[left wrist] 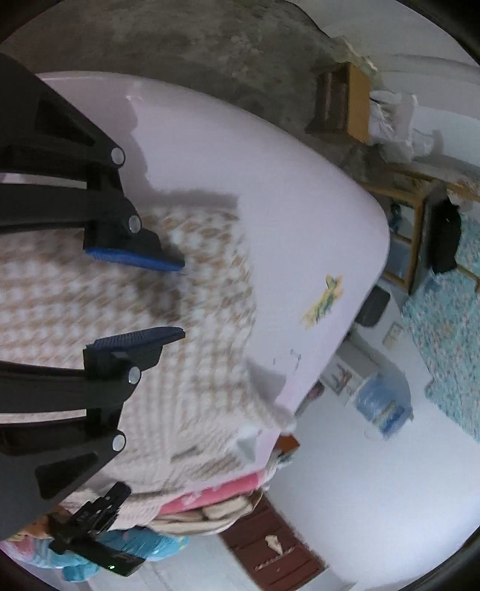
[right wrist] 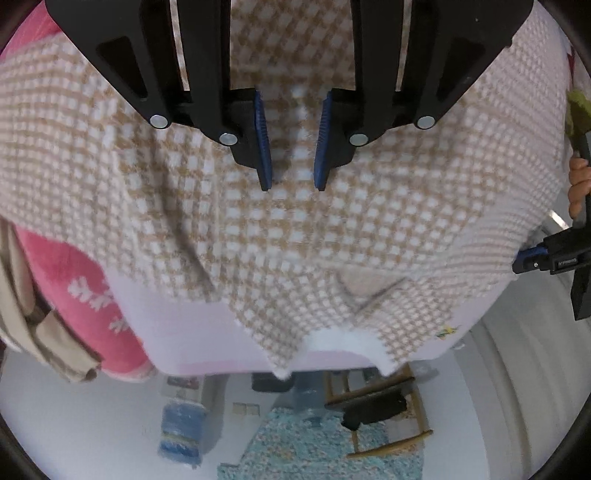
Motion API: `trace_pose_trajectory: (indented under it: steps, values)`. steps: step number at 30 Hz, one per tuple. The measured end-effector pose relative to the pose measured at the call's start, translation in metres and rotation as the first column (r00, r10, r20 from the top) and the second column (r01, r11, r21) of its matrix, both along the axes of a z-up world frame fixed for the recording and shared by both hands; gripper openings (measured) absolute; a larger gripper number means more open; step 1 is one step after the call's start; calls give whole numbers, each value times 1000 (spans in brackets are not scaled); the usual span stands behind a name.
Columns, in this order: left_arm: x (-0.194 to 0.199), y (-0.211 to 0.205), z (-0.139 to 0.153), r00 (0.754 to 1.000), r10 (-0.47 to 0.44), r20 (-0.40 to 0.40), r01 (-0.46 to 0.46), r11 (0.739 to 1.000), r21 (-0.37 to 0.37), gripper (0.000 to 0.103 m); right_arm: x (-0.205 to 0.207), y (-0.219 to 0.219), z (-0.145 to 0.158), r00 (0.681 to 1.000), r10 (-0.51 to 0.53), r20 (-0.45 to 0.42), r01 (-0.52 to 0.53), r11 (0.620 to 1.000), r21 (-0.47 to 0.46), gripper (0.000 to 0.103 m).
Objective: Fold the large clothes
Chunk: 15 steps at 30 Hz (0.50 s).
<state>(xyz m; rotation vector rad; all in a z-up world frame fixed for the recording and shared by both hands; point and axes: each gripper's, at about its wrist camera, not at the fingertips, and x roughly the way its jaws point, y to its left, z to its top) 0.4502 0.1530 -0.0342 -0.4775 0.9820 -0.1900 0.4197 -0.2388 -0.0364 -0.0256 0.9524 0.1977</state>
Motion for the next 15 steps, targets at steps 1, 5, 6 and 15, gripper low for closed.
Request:
trace_pose_trajectory:
  steps: [1, 5, 6, 15]
  values:
    - [2, 0, -1, 1000, 8, 8, -8, 1000, -1, 31, 2, -2, 0, 1000, -8, 9, 8, 1000, 6, 30]
    - [-7, -3, 11, 999, 32, 21, -33, 999, 41, 33, 1, -8, 6, 999, -47, -9, 47, 998, 35, 32]
    - [-14, -7, 19, 999, 26, 43, -29, 997, 73, 38, -4, -8, 10, 999, -46, -2, 46, 998, 45, 33]
    - [-73, -86, 33, 988, -131, 87, 92, 931, 354, 69, -22, 13, 3, 999, 10, -48, -12, 999, -37, 44]
